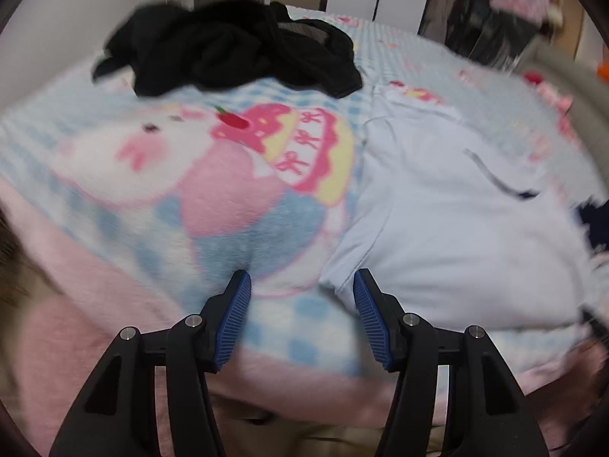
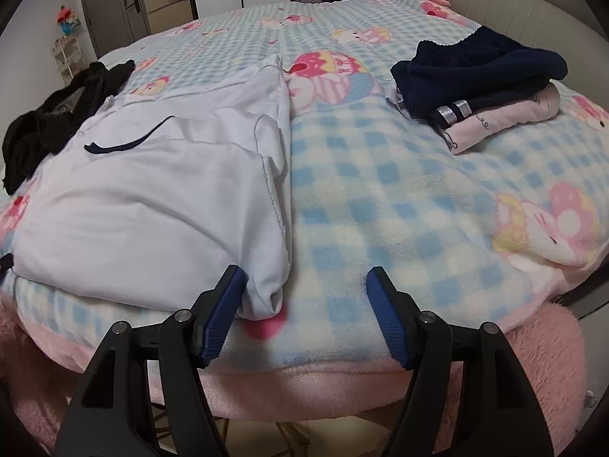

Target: Fold clothes

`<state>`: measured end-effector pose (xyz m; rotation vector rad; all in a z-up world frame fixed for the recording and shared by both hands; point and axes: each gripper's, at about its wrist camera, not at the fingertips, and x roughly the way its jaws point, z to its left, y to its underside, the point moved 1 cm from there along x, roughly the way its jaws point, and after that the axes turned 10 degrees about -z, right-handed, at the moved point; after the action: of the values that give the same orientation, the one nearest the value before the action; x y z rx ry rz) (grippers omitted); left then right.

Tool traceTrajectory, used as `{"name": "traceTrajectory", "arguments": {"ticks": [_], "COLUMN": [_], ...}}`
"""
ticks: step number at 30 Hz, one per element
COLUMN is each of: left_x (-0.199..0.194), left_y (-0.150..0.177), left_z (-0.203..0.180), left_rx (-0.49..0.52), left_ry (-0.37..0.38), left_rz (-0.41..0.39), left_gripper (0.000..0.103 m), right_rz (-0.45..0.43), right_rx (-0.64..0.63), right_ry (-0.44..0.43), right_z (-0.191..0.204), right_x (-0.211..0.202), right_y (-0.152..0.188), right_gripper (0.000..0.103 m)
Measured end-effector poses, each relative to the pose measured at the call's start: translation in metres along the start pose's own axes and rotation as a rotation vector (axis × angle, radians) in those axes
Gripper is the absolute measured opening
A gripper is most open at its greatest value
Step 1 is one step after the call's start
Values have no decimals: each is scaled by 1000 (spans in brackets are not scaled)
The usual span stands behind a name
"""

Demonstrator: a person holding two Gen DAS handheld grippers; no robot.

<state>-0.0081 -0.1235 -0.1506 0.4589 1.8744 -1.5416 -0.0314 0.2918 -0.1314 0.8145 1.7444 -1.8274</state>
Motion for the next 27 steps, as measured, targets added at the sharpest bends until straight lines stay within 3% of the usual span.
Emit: {"name": "traceTrajectory", "arguments": {"ticks": [4, 7, 9, 11, 13, 16, 20, 24, 27], "left_x": [-13, -29, -29, -23, -17, 4, 41, 32, 23], "left_y": [-6, -26, -37, -45, -53, -47, -27, -37, -52], "left_z": [-3, -15, -35, -63, -92, -134, -138, -102, -82], "left_rx": [38, 61, 107, 139, 172, 252, 332, 252, 183], "left_ry": [-53, 45, 122, 241, 358, 432, 268, 265, 309], "left_rz": [-24, -102, -136, -132, -125, -59, 45, 23, -14], "left_gripper": [59, 59, 59, 60, 62, 62, 64, 64, 66], "right_rz": [-53, -145, -205, -243, -224, -202, -88, -35, -49], "right_rx": [6, 22, -9, -48, -109, -160, -162, 23, 60], "right_ry": [60, 88, 58, 6, -33, -105, -69, -90, -112], "right_z": [-6, -10, 1, 15, 38, 63, 57, 2, -4], "right_x": [-12, -31, -40, -44, -35, -13, 24, 26, 13], "right_y": [-8, -16, -26, -36, -46, -51, -35, -24, -35], "right_gripper": [70, 70, 70, 71, 71, 70, 69, 75, 75]}}
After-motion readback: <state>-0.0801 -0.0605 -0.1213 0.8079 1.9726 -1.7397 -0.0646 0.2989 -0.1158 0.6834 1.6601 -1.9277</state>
